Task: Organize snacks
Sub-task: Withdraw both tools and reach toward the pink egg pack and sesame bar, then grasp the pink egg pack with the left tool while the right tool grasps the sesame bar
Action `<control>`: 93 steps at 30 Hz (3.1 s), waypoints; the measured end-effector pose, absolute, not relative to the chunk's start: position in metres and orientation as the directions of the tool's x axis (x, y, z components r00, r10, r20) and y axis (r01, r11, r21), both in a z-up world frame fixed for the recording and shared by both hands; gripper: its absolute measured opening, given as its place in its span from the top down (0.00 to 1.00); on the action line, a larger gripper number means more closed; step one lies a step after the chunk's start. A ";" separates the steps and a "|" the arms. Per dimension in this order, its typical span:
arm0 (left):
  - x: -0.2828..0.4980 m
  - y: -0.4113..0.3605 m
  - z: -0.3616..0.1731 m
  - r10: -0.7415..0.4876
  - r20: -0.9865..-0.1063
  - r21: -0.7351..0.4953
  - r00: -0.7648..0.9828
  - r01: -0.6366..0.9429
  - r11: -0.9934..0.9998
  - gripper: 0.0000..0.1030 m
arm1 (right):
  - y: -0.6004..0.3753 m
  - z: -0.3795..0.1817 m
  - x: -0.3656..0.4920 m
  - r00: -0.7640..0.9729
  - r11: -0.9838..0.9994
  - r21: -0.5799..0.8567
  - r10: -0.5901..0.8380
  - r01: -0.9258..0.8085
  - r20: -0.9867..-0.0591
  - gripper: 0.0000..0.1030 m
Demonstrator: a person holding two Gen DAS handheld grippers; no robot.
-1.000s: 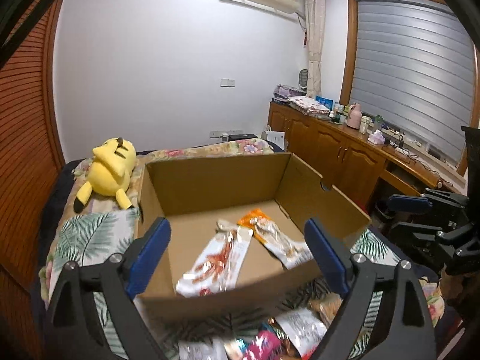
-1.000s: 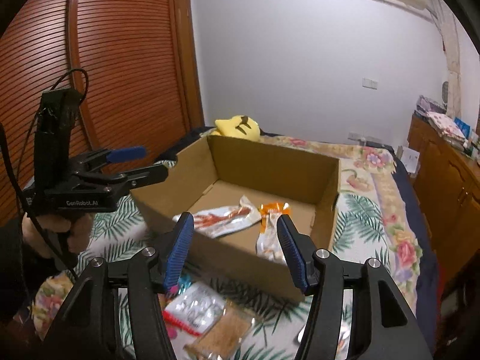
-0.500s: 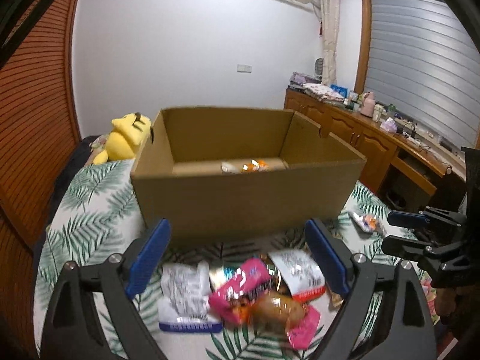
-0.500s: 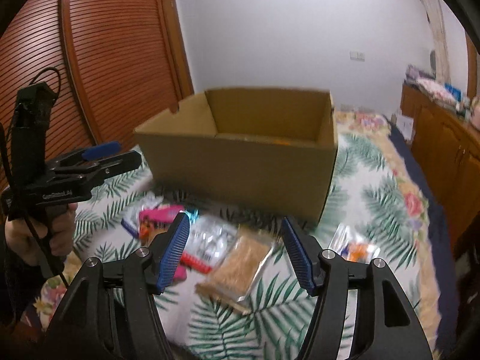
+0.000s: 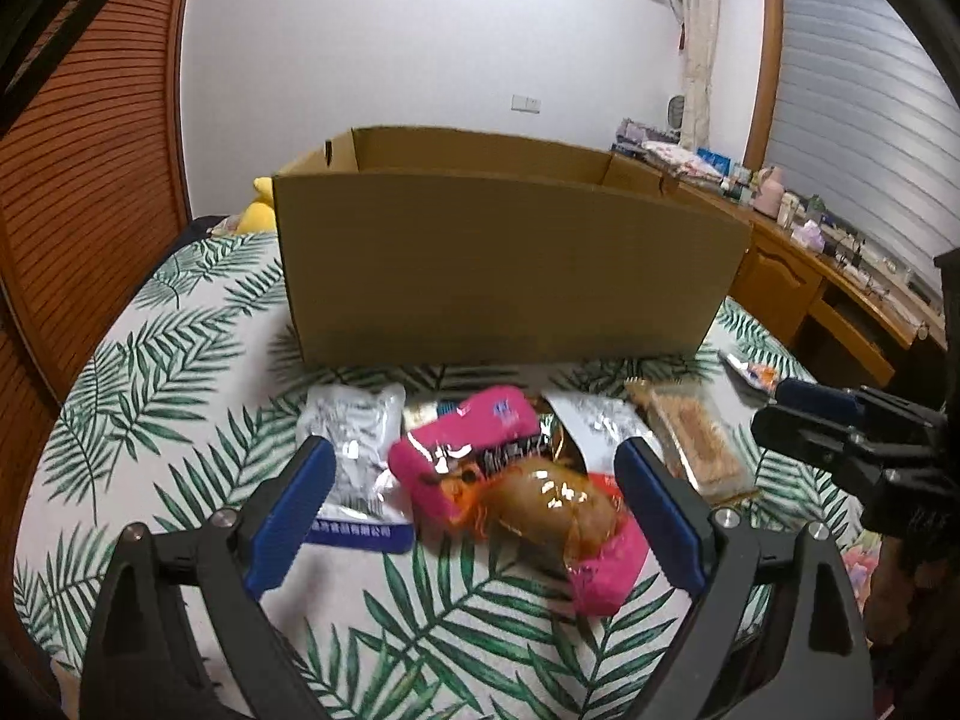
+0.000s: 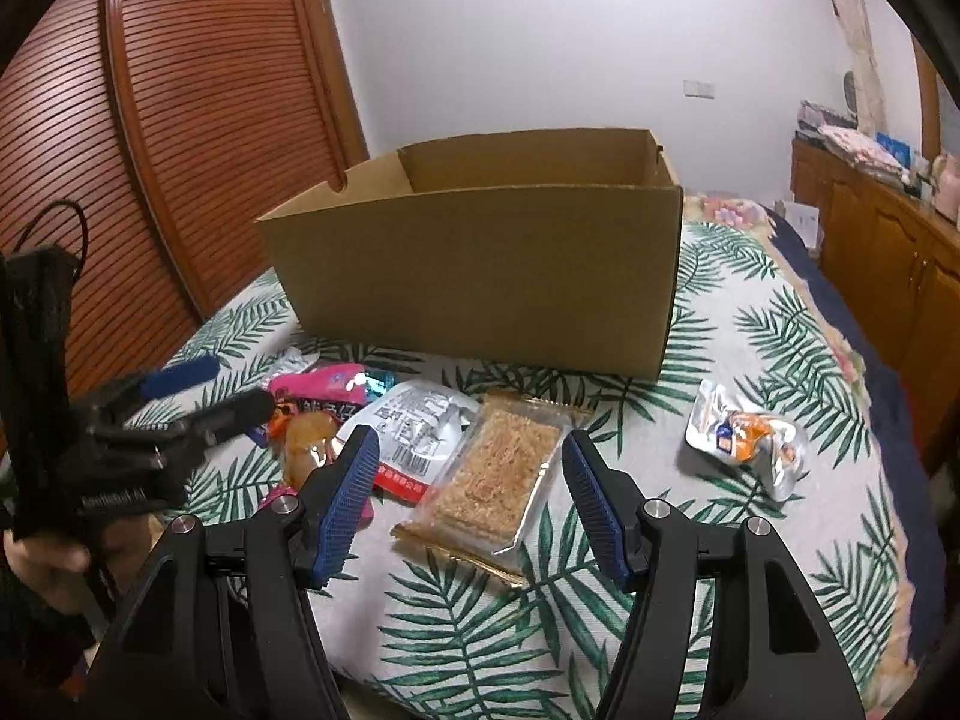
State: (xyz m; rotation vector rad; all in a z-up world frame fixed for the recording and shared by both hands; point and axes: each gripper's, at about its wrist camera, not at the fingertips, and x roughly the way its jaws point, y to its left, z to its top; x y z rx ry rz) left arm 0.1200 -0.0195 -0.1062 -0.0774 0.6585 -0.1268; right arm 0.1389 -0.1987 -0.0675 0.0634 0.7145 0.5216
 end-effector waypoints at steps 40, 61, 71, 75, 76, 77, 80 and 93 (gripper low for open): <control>0.139 -0.028 -0.119 -0.193 -0.718 -0.110 0.669 0.165 0.980 0.51 | -0.186 -0.103 0.163 0.594 0.890 0.237 0.440 -0.390 -0.674 0.37; 0.133 -0.017 -0.127 -0.220 -0.707 -0.141 0.672 0.171 0.975 0.63 | -0.191 -0.114 0.166 0.569 0.913 0.208 0.385 -0.352 -0.727 0.50; 0.125 -0.017 -0.127 -0.240 -0.704 -0.138 0.669 0.203 0.969 0.65 | -0.173 -0.117 0.173 0.594 0.927 0.093 0.307 -0.363 -0.744 0.49; 0.119 -0.011 -0.128 -0.273 -0.695 -0.187 0.666 0.200 0.962 0.65 | -0.169 -0.119 0.172 0.603 0.931 0.065 0.285 -0.359 -0.745 0.49; 0.117 -0.010 -0.127 -0.272 -0.691 -0.187 0.669 0.198 0.962 0.65 | -0.169 -0.119 0.172 0.604 0.931 0.065 0.286 -0.360 -0.744 0.49; 0.117 -0.010 -0.127 -0.272 -0.689 -0.187 0.672 0.198 0.962 0.65 | -0.170 -0.119 0.172 0.604 0.931 0.065 0.285 -0.360 -0.744 0.49; 0.115 -0.008 -0.125 -0.277 -0.680 -0.194 0.679 0.198 0.961 0.65 | -0.170 -0.119 0.173 0.607 0.931 0.066 0.286 -0.358 -0.742 0.49; 0.109 -0.005 -0.108 -0.294 -0.628 -0.216 0.720 0.202 0.955 0.65 | -0.183 -0.117 0.165 0.605 0.925 0.126 0.333 -0.358 -0.723 0.54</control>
